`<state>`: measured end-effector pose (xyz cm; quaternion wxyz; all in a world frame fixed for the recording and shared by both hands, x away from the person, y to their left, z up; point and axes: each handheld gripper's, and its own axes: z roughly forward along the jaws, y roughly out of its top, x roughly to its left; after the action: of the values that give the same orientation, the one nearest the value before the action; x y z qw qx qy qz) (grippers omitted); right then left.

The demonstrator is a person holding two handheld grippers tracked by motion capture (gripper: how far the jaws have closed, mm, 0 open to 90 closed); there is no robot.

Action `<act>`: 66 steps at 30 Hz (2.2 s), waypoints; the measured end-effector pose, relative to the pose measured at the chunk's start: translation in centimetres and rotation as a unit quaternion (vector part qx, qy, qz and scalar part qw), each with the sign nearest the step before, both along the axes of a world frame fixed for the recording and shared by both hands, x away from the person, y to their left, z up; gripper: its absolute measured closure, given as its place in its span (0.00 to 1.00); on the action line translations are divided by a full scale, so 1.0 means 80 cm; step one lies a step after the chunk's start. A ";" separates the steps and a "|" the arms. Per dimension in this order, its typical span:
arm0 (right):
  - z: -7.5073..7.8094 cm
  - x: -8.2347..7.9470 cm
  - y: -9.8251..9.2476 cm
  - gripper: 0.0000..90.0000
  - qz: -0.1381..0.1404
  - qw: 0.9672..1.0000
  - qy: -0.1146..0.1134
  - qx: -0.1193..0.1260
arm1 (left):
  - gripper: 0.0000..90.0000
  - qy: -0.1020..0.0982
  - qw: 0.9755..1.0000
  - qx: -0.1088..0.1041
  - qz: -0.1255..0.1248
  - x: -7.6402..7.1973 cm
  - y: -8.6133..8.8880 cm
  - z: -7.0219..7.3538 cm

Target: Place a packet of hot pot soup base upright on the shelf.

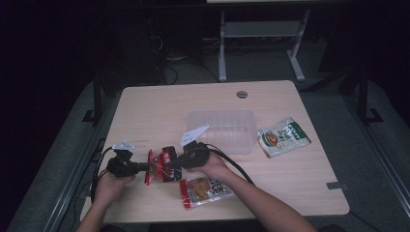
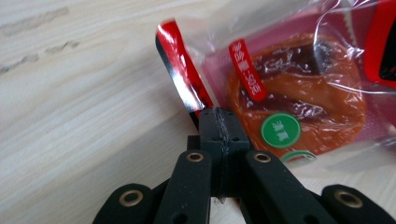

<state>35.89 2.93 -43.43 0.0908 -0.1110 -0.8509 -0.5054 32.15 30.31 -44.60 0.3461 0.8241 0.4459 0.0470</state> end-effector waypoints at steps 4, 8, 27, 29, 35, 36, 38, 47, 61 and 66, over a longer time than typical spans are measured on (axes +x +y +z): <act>0.007 -0.002 -0.006 1.00 0.003 1.000 0.004 0.010 | 1.00 -0.009 1.000 -0.009 -0.002 -0.001 -0.009 0.005; 0.015 -0.005 -0.012 1.00 0.006 1.000 -0.004 0.018 | 1.00 -0.019 1.000 -0.014 -0.008 -0.002 -0.016 0.010; 0.039 0.001 -0.058 1.00 -0.019 0.999 -0.015 0.048 | 1.00 -0.039 0.998 -0.041 -0.022 -0.009 -0.022 0.024; 0.042 0.001 -0.062 1.00 -0.022 0.998 -0.015 0.054 | 1.00 -0.039 0.998 -0.040 -0.022 -0.009 -0.020 0.024; 0.051 0.002 -0.079 1.00 -0.030 0.998 -0.019 0.059 | 1.00 -0.033 0.998 -0.042 -0.017 -0.009 -0.016 0.022; 0.053 0.003 -0.082 1.00 -0.030 0.998 -0.021 0.059 | 1.00 -0.032 0.998 -0.042 -0.017 -0.009 -0.016 0.022; 0.059 0.003 -0.092 1.00 -0.035 0.997 -0.024 0.063 | 1.00 -0.029 0.999 -0.040 -0.017 -0.008 -0.014 0.021; 0.075 0.006 -0.121 1.00 -0.052 0.995 -0.030 0.076 | 1.00 -0.024 0.999 -0.040 -0.014 -0.007 -0.013 0.019; 0.097 0.017 -0.188 1.00 -0.103 0.990 -0.052 0.085 | 1.00 -0.019 0.999 -0.034 -0.015 -0.006 -0.013 0.017; 0.100 0.019 -0.211 1.00 -0.123 0.987 -0.056 0.082 | 1.00 -0.020 0.999 -0.029 -0.018 -0.006 -0.015 0.017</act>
<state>37.42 -13.96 -35.47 -0.0110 -0.1782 -0.7903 -0.5861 31.65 29.14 -43.24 0.3796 0.8206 0.4249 0.0445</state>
